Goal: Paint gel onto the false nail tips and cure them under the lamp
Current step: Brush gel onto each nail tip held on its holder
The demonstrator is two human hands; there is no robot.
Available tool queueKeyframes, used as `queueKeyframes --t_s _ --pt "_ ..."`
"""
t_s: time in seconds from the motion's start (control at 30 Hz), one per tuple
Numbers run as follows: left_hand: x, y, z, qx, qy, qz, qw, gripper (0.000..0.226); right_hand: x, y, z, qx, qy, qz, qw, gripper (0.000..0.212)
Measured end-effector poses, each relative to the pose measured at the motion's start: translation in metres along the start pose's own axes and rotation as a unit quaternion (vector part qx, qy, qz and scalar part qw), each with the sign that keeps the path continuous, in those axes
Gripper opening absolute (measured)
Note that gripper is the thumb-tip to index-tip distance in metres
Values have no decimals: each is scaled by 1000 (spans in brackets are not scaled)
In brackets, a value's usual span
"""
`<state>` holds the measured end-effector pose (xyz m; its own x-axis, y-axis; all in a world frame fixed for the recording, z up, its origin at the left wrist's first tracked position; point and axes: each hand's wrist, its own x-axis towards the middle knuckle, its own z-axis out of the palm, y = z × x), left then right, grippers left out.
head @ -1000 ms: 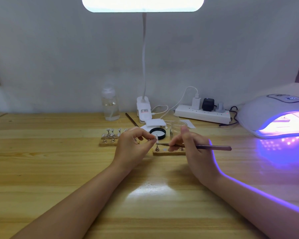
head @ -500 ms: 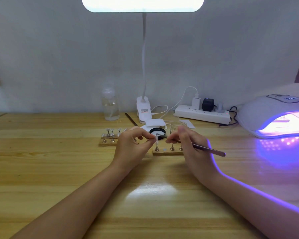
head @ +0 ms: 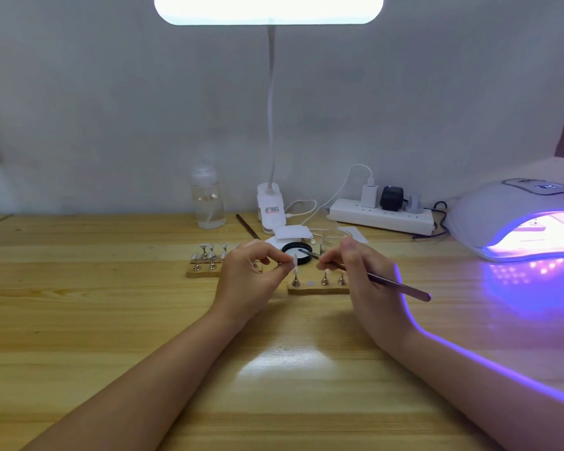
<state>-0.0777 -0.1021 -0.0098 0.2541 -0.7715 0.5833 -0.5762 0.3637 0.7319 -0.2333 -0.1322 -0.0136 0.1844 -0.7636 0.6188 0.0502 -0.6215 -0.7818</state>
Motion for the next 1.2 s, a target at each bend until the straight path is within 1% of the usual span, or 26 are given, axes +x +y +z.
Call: queueKeyframes --t_s 0.07,0.17,0.23,0.3,0.37,0.43,0.5,0.57,0.67,0.77,0.9,1.03,1.13,1.2 --pt "0 0 0 -5 -1 4 1000 22 0 -2 1 1 -15 10 1000 43" --pt "0 1 0 -11 2 -1 1000 24 -2 -3 1 45 -11 26 999 45" --pt "0 1 0 -11 3 -3 1000 24 -1 -2 0 25 0 8 1000 42" --pt "0 0 0 -8 1 -3 1000 23 0 -2 0 -8 -10 3 1000 41" --pt "0 0 0 -7 2 -3 1000 25 -1 -3 1 8 -25 22 999 44" --pt "1 0 0 -6 5 -3 1000 26 -2 -4 1 32 -23 25 999 46" --pt "1 -1 0 -8 7 -3 1000 26 -1 -3 0 18 -9 5 1000 41" --pt "1 -1 0 -6 6 0 1000 24 0 -3 -1 -13 -15 0 1000 39" --pt "1 -2 -1 -11 8 -3 1000 22 -2 -6 1 15 -39 24 999 45" --pt "1 -1 -1 -26 17 -11 999 24 -3 -6 1 27 -24 17 999 44" --pt "2 2 -1 -26 12 -12 1000 16 -1 -6 -2 -4 -10 1 1000 37" --pt "0 2 -1 -21 9 -6 1000 19 -2 -5 -1 -30 -15 -7 999 36" --pt "1 2 0 -27 5 -1 1000 18 -1 -5 0 -70 -20 -16 997 24" --pt "1 2 1 -29 0 5 1000 20 0 -4 1 -71 -36 -18 997 28"
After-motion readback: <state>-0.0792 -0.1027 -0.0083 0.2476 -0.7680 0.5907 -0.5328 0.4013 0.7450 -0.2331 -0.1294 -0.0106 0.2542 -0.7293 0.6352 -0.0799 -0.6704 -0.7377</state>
